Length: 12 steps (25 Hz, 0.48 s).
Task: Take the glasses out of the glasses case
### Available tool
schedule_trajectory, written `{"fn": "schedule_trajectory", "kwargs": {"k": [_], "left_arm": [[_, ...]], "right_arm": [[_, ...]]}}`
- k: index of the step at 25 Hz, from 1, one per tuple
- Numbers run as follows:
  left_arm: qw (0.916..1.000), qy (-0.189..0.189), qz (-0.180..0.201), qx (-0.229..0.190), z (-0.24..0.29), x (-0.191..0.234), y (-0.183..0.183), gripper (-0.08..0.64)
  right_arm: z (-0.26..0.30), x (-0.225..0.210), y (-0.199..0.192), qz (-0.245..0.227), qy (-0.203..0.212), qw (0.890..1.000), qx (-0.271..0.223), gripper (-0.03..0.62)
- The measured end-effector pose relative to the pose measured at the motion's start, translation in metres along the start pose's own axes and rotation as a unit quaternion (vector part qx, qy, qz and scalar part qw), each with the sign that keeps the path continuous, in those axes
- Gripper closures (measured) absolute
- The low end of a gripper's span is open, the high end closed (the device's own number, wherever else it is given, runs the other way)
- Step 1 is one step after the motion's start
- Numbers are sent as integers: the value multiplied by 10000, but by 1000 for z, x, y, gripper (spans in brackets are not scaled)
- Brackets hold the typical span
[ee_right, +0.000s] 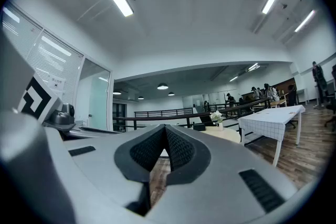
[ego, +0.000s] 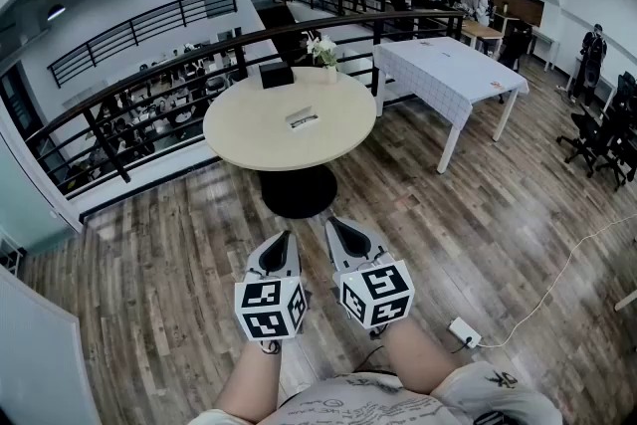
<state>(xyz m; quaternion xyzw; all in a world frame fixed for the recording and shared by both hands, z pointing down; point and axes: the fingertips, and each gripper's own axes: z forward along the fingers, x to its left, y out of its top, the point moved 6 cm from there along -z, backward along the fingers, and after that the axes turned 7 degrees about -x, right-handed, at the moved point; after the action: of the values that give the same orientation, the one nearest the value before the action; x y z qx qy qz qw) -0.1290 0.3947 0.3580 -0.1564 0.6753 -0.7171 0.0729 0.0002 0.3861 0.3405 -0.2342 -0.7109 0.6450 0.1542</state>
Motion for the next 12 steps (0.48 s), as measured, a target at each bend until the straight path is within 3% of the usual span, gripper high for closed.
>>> {"fn": "schedule_trajectory", "kwargs": {"k": [12], "left_arm": [[9999, -140, -61, 22, -12, 29, -6, 552]], "right_arm": [[8, 22, -12, 212, -315, 9993, -38, 578]]}}
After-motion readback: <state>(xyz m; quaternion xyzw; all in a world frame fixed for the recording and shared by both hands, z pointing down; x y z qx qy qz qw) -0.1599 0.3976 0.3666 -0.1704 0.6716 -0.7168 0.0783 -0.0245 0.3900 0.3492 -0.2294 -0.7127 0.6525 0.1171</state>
